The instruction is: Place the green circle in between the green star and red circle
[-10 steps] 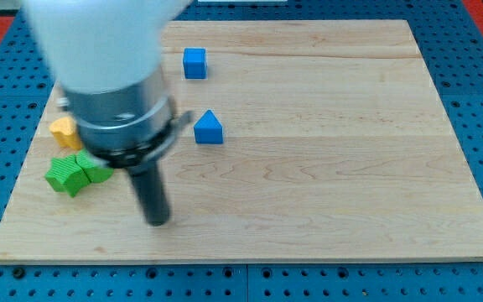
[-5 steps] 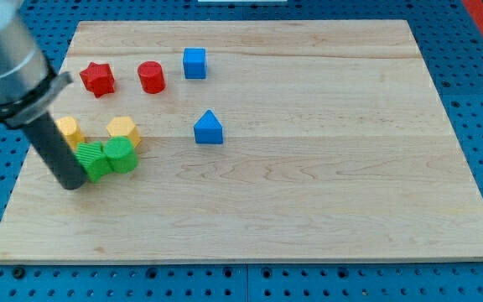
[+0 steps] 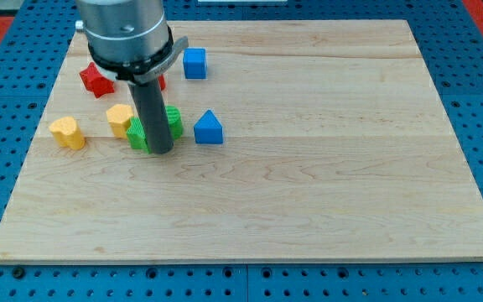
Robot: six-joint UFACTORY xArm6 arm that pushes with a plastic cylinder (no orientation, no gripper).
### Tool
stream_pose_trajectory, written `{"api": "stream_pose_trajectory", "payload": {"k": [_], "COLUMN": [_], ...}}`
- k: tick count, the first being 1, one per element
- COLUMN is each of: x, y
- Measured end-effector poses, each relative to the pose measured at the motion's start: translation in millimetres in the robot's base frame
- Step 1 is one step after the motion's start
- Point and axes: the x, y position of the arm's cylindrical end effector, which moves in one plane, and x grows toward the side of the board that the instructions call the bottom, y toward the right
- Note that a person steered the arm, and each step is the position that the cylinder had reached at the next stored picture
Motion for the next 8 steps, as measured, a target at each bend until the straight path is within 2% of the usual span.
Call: {"api": "stream_pose_trajectory", "payload": {"k": [2, 4, 6, 7, 8], "x": [-28.5, -59.1, -52.9, -41.8, -22.9], "y": [24.4, 85.1, 15.6, 12.3, 37.3]}}
